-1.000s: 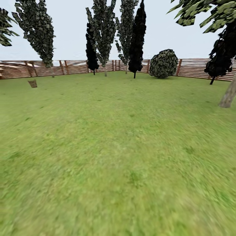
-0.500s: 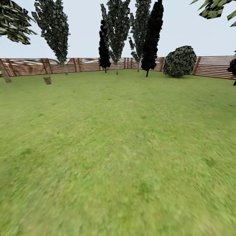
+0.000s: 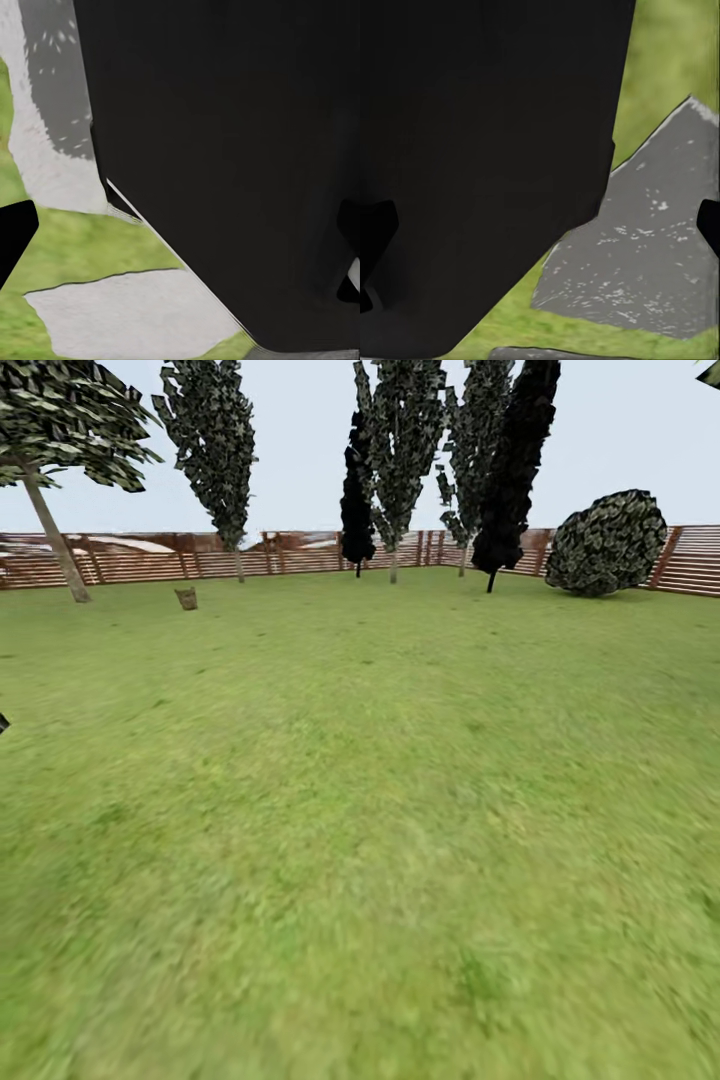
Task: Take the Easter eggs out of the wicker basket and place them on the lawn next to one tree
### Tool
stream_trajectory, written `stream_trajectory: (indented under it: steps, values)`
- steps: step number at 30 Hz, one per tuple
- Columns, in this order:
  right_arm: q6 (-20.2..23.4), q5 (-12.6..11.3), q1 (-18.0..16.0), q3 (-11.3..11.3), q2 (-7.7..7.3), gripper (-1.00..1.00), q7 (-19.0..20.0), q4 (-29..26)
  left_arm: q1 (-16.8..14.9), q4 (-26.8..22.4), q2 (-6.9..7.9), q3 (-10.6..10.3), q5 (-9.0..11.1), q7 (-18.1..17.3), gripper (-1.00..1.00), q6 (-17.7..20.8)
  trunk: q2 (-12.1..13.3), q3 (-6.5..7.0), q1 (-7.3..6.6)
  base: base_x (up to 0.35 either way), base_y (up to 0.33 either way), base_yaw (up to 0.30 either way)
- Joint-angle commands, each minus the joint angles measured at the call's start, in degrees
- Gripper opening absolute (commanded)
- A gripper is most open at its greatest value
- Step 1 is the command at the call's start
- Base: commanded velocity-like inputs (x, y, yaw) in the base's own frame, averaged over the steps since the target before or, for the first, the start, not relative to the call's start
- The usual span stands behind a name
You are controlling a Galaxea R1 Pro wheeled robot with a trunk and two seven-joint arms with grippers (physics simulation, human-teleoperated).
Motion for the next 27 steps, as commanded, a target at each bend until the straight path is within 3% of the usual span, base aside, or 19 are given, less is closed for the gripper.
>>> stream_trajectory:
  steps: [1, 18, 27]
  values:
    - [0.1, 0.2, -0.1, 0.1, -0.01, 1.00, 0.2, 0.1, 0.0, -0.1, 0.02, 0.0, -0.1, -0.2, 1.00, 0.1, 0.0, -0.08, 0.03, 0.344, 0.000, 0.225]
    - [0.1, 0.2, -0.1, 0.1, -0.01, 1.00, 0.2, 0.1, 0.0, -0.1, 0.02, 0.0, -0.1, -0.2, 1.00, 0.1, 0.0, -0.76, 0.03, 0.344, 0.000, 0.228]
    - [0.0, 0.3, -0.1, 0.1, -0.01, 1.00, 0.2, 0.1, 0.0, -0.1, 0.02, 0.0, -0.1, -0.2, 1.00, 0.1, 0.0, -0.80, 0.03, 0.344, 0.000, 0.027]
